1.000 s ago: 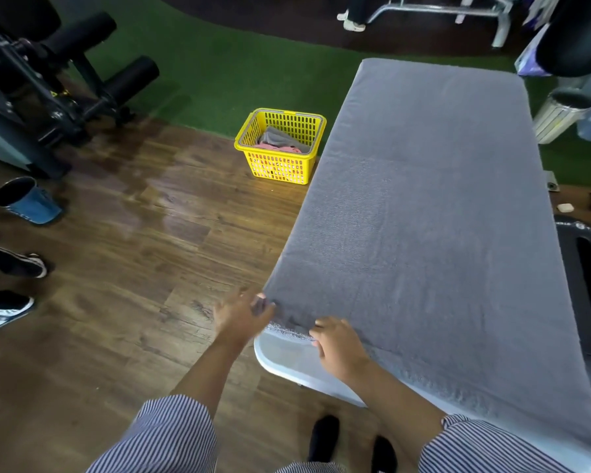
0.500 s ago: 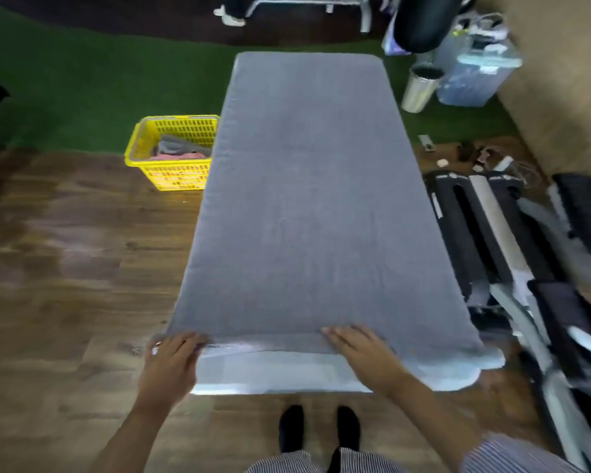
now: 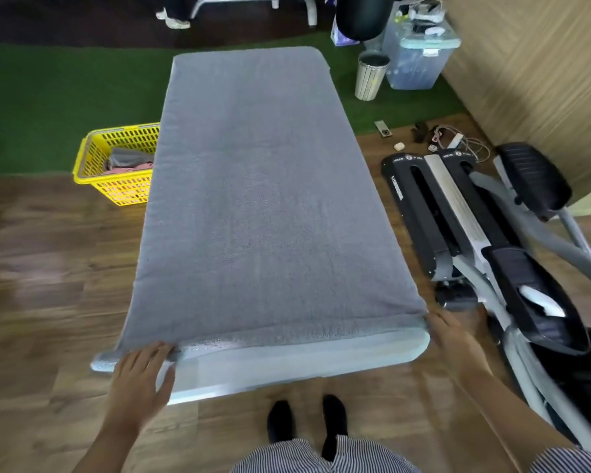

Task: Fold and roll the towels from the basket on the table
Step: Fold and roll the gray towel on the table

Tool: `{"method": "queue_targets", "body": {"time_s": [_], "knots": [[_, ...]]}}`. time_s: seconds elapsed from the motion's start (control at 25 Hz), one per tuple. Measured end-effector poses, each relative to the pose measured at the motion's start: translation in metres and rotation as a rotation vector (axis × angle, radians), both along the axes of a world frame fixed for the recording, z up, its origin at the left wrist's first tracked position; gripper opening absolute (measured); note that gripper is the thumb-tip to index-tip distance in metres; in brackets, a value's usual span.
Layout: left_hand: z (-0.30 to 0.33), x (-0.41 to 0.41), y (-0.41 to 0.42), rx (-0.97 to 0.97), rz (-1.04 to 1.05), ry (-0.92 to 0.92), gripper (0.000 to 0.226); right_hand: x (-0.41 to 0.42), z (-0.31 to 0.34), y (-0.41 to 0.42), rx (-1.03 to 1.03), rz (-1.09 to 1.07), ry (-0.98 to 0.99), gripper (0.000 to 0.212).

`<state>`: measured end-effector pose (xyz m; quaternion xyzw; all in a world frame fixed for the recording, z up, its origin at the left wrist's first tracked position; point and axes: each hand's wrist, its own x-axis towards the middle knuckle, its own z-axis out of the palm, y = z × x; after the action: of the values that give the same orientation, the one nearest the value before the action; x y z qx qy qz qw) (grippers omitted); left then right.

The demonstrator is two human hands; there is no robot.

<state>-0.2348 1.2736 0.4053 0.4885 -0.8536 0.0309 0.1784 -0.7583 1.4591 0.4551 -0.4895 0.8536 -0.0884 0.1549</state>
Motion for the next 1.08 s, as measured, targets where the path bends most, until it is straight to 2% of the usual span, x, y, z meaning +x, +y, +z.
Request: {"method": "queue_targets", "body": {"time_s": [0.08, 0.16, 0.28, 0.4, 0.52, 0.6, 0.68, 0.8, 0.92, 1.08], "knots": [[0.006, -0.007, -0.001, -0.001, 0.025, -0.017, 0.035, 0.0, -0.004, -0.002, -0.059, -0.001, -0.164, 0.051], [0.015, -0.01, 0.0, -0.001, 0.081, -0.067, 0.034, -0.003, -0.005, -0.005, -0.062, 0.013, -0.211, 0.05], [0.017, 0.004, 0.006, 0.021, 0.099, -0.163, 0.043, -0.005, 0.008, -0.012, -0.058, 0.074, -0.195, 0.032], [0.018, 0.015, 0.005, 0.066, 0.101, -0.191, 0.042, -0.003, 0.013, -0.023, -0.1, 0.14, -0.132, 0.031], [0.021, 0.005, 0.003, 0.043, 0.096, -0.128, 0.038, -0.001, 0.005, -0.028, -0.15, 0.1, -0.098, 0.014], [0.023, -0.003, 0.002, 0.036, 0.098, -0.071, 0.034, 0.003, 0.001, -0.027, -0.197, 0.129, -0.049, 0.01], [0.023, -0.006, 0.003, 0.044, 0.097, -0.063, 0.033, 0.005, -0.001, -0.021, -0.207, 0.153, -0.048, 0.017], [0.021, -0.007, 0.001, 0.076, 0.085, -0.052, 0.036, 0.007, -0.004, -0.016, -0.143, 0.134, -0.032, 0.039], [0.023, -0.011, -0.004, 0.106, 0.115, -0.1, 0.037, 0.008, -0.006, -0.022, -0.125, 0.129, -0.038, 0.037], [0.031, -0.005, -0.001, 0.147, 0.149, -0.191, 0.052, 0.013, -0.004, -0.028, -0.115, 0.125, -0.074, 0.032]]}}
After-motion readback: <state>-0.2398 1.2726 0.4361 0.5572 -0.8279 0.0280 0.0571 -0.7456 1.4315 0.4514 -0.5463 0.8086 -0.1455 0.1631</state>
